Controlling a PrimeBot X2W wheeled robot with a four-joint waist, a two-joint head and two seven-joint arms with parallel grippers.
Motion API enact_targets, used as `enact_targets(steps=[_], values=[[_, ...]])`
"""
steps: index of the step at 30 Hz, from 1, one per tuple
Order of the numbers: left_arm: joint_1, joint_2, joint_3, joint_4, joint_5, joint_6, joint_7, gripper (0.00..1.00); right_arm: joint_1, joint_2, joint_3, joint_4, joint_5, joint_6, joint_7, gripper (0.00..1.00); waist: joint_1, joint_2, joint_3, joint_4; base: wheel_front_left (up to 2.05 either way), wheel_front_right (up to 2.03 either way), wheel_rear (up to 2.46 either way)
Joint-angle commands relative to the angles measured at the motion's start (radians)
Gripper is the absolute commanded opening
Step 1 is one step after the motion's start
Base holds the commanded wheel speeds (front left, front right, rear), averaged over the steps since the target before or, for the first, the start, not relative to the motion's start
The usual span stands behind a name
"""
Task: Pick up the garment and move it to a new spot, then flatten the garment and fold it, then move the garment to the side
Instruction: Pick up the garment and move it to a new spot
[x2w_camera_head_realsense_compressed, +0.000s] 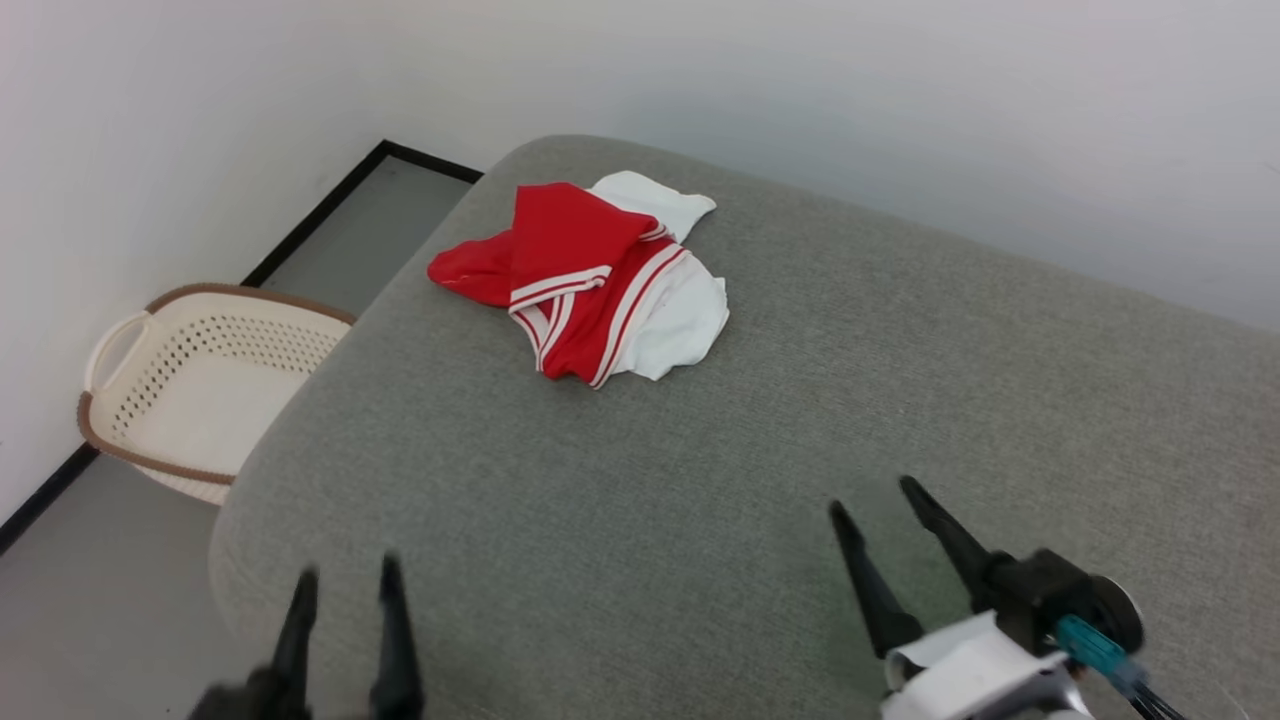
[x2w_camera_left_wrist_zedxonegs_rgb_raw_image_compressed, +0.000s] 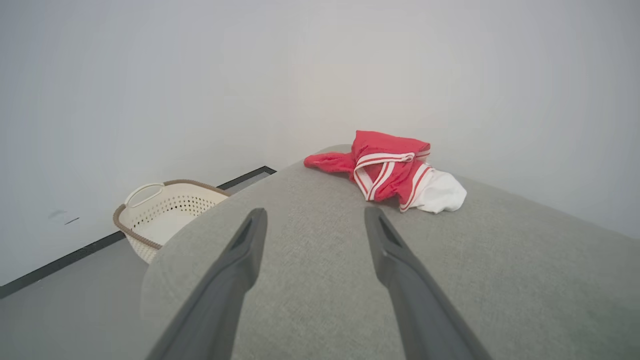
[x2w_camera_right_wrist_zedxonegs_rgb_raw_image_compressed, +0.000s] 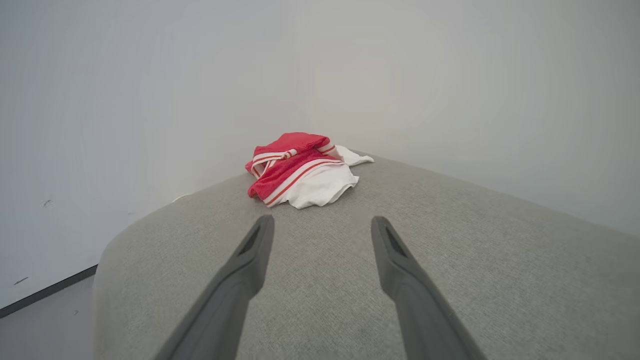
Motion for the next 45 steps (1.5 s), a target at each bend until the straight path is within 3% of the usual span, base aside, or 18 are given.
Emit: enact_targets(steps=[1, 5, 7, 12, 15, 17, 20, 24, 26, 35, 38, 45], values=[[-0.049, 0.002, -0.008, 0.009, 0.017, -0.026, -0.001, 1.0, 0.027, 0.001, -0.024, -0.012, -0.008, -0.001, -0.008, 1.0, -0.0001, 0.0, 0.003, -0.007, 0.0, 0.0, 0.0], [-0.209, 0.048, -0.015, 0.049, 0.044, -0.098, -0.001, 1.0, 0.053, 0.015, -0.047, -0.065, -0.039, -0.001, -0.002, 1.0, -0.0001, 0.0, 0.036, -0.055, 0.0, 0.0, 0.0], [-0.308, 0.06, -0.007, 0.069, 0.011, -0.125, -0.001, 1.0, 0.046, 0.014, -0.044, -0.092, -0.052, -0.001, 0.011, 1.0, -0.0001, 0.0, 0.072, -0.104, 0.0, 0.0, 0.0], [-0.598, 0.165, 0.015, 0.169, -0.09, -0.168, 0.022, 1.0, 0.002, 0.021, -0.013, -0.144, -0.071, -0.001, 0.026, 1.0, -0.0001, 0.0, 0.176, -0.22, 0.0, 0.0, 0.0], [-0.759, 0.278, -0.017, 0.276, -0.127, -0.173, 0.07, 1.0, -0.032, 0.023, 0.01, -0.152, -0.072, -0.001, 0.019, 1.0, -0.0001, 0.0, 0.233, -0.289, 0.0, 0.0, 0.0], [-0.855, 0.311, -0.049, 0.363, -0.209, -0.173, 0.103, 1.0, -0.054, 0.025, 0.024, -0.149, -0.071, -0.001, 0.008, 1.0, -0.0001, 0.0, 0.262, -0.329, 0.0, 0.0, 0.0], [-0.971, 0.415, -0.11, 0.497, -0.257, -0.173, 0.129, 1.0, -0.076, 0.026, 0.035, -0.14, -0.067, -0.001, -0.01, 1.0, -0.0001, 0.0, 0.293, -0.379, 0.0, 0.0, 0.0], [-1.07, 0.495, -0.213, 0.686, -0.367, -0.173, 0.225, 1.0, -0.099, 0.03, 0.054, -0.129, -0.064, -0.001, -0.028, 1.0, -0.0001, 0.0, 0.324, -0.436, 0.0, 0.0, 0.0], [-1.087, 0.509, -0.239, 0.718, -0.399, -0.173, 0.258, 1.0, -0.104, 0.03, 0.058, -0.127, -0.064, -0.001, -0.033, 1.0, -0.0001, 0.0, 0.33, -0.447, 0.0, 0.0, 0.0], [-1.139, 0.583, -0.405, 0.88, -0.67, -0.173, 0.613, 1.0, -0.127, 0.032, 0.064, -0.127, -0.053, -0.001, -0.054, 1.0, -0.0001, 0.0, 0.364, -0.49, 0.0, 0.0, 0.0], [-1.146, 0.617, -0.44, 0.899, -0.727, -0.173, 0.672, 1.0, -0.14, 0.032, 0.068, -0.135, -0.064, -0.001, -0.048, 1.0, -0.0001, 0.0, 0.381, -0.501, 0.0, 0.0, 0.0], [-1.134, 0.626, -0.523, 0.952, -0.808, -0.173, 0.756, 1.0, -0.148, 0.032, 0.075, -0.167, -0.084, -0.001, -0.032, 1.0, -0.0001, 0.0, 0.418, -0.524, 0.0, 0.0, 0.0]])
